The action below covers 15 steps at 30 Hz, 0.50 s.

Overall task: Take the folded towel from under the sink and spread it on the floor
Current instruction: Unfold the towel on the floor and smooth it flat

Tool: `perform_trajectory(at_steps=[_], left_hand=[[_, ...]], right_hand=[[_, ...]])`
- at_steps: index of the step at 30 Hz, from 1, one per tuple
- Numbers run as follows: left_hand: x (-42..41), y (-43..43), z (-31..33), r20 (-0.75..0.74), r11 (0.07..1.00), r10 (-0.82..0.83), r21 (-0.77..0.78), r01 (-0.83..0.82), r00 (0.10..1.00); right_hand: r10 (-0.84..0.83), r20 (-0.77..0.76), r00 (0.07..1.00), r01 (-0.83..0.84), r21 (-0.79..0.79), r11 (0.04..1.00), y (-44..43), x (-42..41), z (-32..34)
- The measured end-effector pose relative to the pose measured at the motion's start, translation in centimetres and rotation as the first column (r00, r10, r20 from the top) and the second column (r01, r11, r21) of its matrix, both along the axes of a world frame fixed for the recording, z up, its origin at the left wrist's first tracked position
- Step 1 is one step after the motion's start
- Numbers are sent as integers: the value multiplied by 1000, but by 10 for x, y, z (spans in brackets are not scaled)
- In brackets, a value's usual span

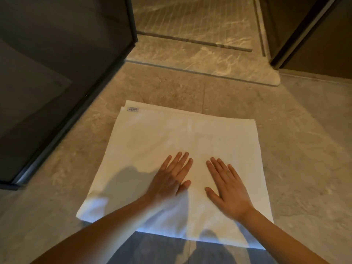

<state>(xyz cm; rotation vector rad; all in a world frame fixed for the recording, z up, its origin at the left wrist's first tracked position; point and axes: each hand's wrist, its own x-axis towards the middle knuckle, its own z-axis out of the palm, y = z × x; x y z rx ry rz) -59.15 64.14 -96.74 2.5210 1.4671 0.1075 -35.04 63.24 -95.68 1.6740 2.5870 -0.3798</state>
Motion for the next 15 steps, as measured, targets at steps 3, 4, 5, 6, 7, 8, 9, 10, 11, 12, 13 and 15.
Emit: perform_trajectory(at_steps=[3, 4, 5, 6, 7, 8, 9, 10, 11, 12, 13, 15], left_hand=[[-11, -12, 7, 10, 1000, -5, 15, 5, 1000], [-15, -20, 8, 8, 999, -5, 37, 5, 1000], [-19, -29, 7, 10, 998, -10, 56, 9, 1000], [-21, -37, 6, 10, 998, -14, 59, 13, 1000], [-22, -43, 3, 6, 999, -13, 48, 12, 1000], [-23, -48, 1, -3, 1000, -4, 30, 4, 1000], [-24, -49, -1, -17, 1000, 6, 13, -6, 1000], [-26, -48, -3, -36, 1000, 9, -1, -9, 999], [-29, -48, -5, -53, 1000, 7, -14, -8, 999], [-31, -48, -7, -61, 1000, 5, -24, -6, 998], [-32, -48, -9, -62, 1000, 3, -29, -4, 998], [-32, -47, -10, -48, 1000, -7, -29, 6, 999]], right_hand=[[-66, -22, 998, 66, -9, 998, -9, -9, 2], [-98, -51, 994, 97, -11, 995, -16, -16, 2], [-107, -78, 991, 106, -12, 994, -23, -27, 2], [-93, -94, 991, 93, -6, 996, -31, -38, 1], [-72, -98, 993, 73, 3, 997, -39, -49, 0], [-60, -93, 994, 61, 7, 998, -45, -59, -2], [-56, -82, 995, 57, 4, 998, -49, -65, -4], [-54, -63, 997, 54, 1, 999, -51, -69, -5], [-50, -42, 998, 50, 3, 999, -52, -69, -7], [-46, -27, 999, 46, 7, 999, -52, -68, -9], [-44, -17, 999, 45, 11, 999, -53, -67, -10], [-43, -9, 999, 43, 4, 999, -52, -67, -12]])
